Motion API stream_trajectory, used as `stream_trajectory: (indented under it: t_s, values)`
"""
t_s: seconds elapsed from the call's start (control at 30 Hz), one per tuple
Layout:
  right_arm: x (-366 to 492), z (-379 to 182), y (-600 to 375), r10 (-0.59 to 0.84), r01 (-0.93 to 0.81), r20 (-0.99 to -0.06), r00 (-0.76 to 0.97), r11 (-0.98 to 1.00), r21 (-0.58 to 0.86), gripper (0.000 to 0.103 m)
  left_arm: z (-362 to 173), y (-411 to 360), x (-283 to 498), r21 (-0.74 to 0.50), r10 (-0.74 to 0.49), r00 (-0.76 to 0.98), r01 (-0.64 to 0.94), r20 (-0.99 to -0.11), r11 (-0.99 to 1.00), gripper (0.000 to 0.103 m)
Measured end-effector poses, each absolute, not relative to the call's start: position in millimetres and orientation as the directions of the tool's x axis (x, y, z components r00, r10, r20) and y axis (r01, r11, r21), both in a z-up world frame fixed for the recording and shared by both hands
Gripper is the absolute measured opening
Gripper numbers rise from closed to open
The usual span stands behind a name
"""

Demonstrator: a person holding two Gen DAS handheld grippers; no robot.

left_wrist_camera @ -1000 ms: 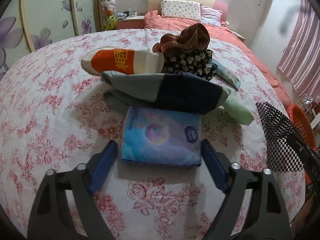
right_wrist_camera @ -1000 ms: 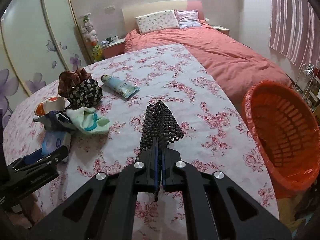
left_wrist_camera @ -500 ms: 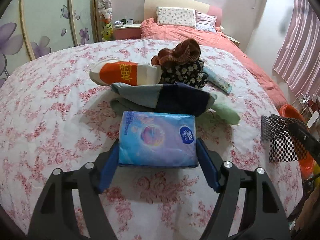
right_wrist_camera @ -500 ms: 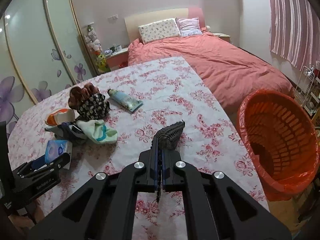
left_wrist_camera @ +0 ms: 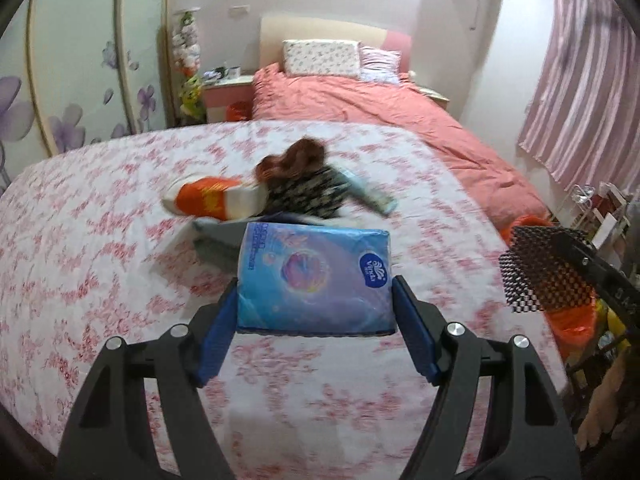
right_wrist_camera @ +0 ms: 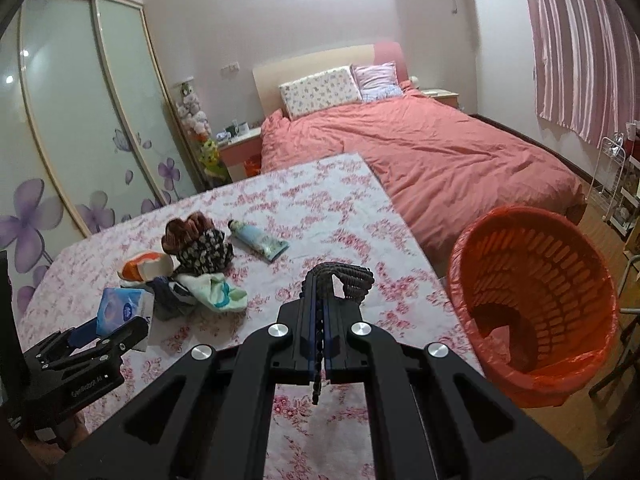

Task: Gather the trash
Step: 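Carry the mesh pad and tissue pack over the basket and release both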

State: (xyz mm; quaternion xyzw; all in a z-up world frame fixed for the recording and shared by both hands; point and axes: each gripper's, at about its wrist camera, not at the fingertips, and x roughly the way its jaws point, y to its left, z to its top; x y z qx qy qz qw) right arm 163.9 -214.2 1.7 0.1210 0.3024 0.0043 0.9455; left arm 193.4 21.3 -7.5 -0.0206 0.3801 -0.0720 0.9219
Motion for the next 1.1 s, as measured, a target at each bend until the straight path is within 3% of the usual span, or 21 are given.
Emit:
stream_trajectory:
  t_s: [0.53, 1.1]
  values:
    - [132.3, 25.3, -282.0, -0.04, 0.188, -0.486, 0.873, 0.947, 0.26, 0.003, 30.4, -83.2, 183.8, -0.117, -0.318, 0.703, 0.32, -0.636, 0.94, 0.072]
    - [133.5, -1.2, -365.0, -0.143, 0.339, -0.494, 0.858, 0.88, 0.333, 0.003, 14.6, -206.6, 208.0, -0.162, -0.504, 0.58, 0.539, -0.64, 0.827, 0.072]
